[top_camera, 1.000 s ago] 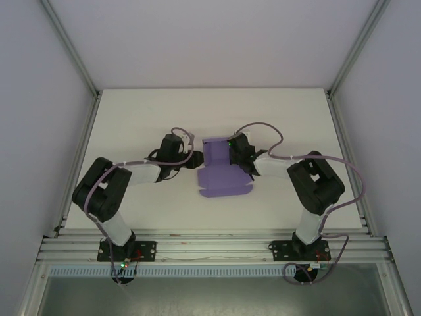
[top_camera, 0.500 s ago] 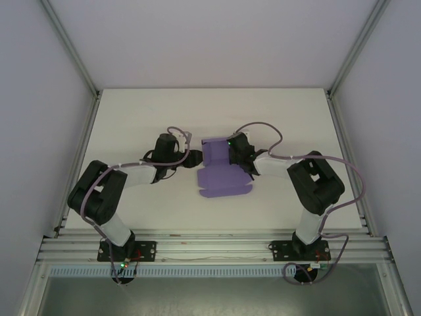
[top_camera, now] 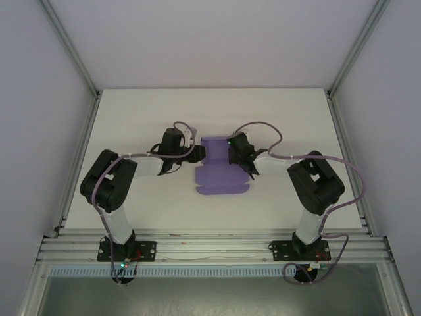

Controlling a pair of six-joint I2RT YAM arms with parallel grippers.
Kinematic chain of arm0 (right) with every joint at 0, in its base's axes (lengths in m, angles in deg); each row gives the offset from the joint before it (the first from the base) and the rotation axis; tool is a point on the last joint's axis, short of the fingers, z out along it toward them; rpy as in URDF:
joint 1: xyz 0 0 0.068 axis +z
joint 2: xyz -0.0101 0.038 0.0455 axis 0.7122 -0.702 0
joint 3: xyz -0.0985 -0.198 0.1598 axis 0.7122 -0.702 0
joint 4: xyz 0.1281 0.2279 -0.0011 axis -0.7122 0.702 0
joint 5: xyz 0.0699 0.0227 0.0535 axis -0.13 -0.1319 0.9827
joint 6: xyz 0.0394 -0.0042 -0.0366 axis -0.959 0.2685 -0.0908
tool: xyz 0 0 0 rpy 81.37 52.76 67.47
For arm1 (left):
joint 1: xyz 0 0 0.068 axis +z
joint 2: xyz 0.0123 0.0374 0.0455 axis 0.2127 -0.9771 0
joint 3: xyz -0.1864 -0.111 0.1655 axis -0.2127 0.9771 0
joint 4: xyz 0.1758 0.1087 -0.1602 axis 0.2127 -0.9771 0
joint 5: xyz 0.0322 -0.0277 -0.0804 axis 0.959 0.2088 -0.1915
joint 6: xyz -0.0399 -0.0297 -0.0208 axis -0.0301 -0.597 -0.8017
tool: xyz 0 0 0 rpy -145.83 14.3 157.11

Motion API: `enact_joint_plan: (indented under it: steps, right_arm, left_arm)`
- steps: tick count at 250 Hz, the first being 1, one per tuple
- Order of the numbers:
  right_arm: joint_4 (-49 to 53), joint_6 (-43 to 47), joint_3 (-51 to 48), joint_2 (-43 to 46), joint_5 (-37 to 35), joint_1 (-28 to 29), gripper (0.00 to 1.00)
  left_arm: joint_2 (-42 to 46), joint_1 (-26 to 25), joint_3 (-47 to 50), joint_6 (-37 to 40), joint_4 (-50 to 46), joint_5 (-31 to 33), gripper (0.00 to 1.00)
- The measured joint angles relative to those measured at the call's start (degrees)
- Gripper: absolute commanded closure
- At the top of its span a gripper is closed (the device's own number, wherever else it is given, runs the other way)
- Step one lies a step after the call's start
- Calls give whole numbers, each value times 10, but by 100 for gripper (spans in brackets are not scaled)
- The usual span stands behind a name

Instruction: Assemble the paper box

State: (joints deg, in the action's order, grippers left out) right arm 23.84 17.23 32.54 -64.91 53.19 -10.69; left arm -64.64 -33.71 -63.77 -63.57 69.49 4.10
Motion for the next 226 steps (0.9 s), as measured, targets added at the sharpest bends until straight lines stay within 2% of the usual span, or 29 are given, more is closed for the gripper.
enact_joint_plan:
  steps: [18, 54, 66, 105, 120, 152, 167, 176, 226]
  right_arm:
    - [0, 0, 1, 0, 0, 0, 100]
    - [5, 0, 3, 0, -3, -3, 100]
    - [5, 0, 3, 0, -3, -4, 100]
    - [5, -1, 3, 0, -7, -4, 100]
    - [5, -1, 4, 0, -7, -4, 100]
    - [4, -1, 4, 0, -7, -4, 100]
    - [3, -1, 4, 0, -7, -4, 100]
    - [2, -1, 4, 0, -7, -4, 100]
    - [-2, -1, 4, 0, -9, -4, 100]
  left_arm:
    - [-8, -9, -13, 1, -12, 21, 73]
    - [-24, -29, -50, 11, -49, 82, 73]
    - [-30, -35, -61, 13, -61, 104, 77]
    - [-55, -53, -99, 15, -93, 172, 80]
    - [-67, -60, -110, 14, -106, 197, 86]
    - [-74, -70, -121, 13, -116, 235, 87]
    - [-78, -74, -129, 11, -124, 249, 92]
    - [-81, -76, -135, 12, -130, 258, 100]
    - [-91, -99, -165, -10, -175, 336, 100]
